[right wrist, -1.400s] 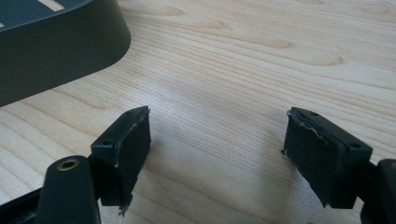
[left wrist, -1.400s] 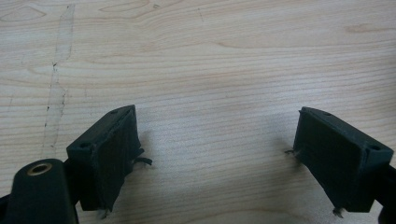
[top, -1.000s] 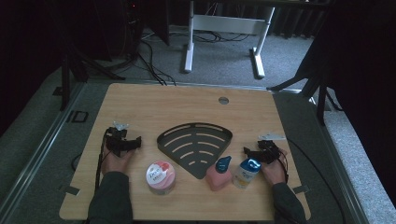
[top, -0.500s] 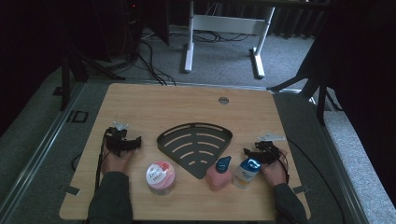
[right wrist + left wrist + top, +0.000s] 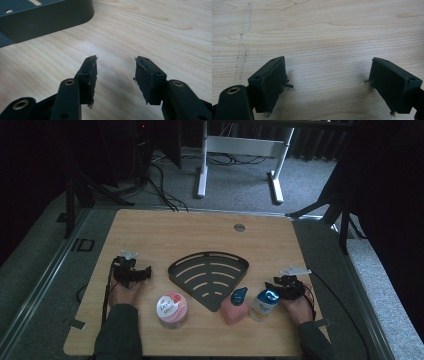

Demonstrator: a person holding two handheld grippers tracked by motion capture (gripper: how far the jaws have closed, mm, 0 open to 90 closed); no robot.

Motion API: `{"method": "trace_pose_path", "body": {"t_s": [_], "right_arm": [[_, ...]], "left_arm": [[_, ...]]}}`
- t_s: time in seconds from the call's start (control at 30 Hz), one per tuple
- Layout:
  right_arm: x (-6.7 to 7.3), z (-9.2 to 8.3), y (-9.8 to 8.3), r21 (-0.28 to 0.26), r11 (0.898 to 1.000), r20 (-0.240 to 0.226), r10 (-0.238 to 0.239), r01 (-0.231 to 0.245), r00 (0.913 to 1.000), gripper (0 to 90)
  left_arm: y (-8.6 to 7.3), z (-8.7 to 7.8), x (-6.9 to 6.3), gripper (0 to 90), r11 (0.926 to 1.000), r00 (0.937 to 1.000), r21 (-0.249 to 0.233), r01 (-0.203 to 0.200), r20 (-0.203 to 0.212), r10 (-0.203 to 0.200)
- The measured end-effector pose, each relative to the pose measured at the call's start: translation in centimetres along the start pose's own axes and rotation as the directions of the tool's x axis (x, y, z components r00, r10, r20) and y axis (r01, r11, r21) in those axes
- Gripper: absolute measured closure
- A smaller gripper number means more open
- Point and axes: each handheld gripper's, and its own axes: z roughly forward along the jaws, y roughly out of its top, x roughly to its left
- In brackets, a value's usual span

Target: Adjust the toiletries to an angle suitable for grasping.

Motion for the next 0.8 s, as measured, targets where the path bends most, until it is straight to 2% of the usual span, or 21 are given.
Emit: {"method": "trace_pose_path", "body": {"t_s": [0.33, 0.8], "right_arm": [[0.6, -1.8, -1.0, -0.008, 1.000, -0.041, -0.025, 0.025, 0.9988, 53.9], [1.7, -3.5, -2.1, -0.001, 0.999, -0.063, -0.054, 0.054, 0.9965, 50.6]], "left_arm": [[0.0, 0.0, 0.0, 14.4, 1.0000, 1.0000, 0.000, 0.000, 0.000, 0.000], [0.0, 0.0, 0.0, 14.4, 1.0000, 1.0000, 0.000, 0.000, 0.000, 0.000]]}}
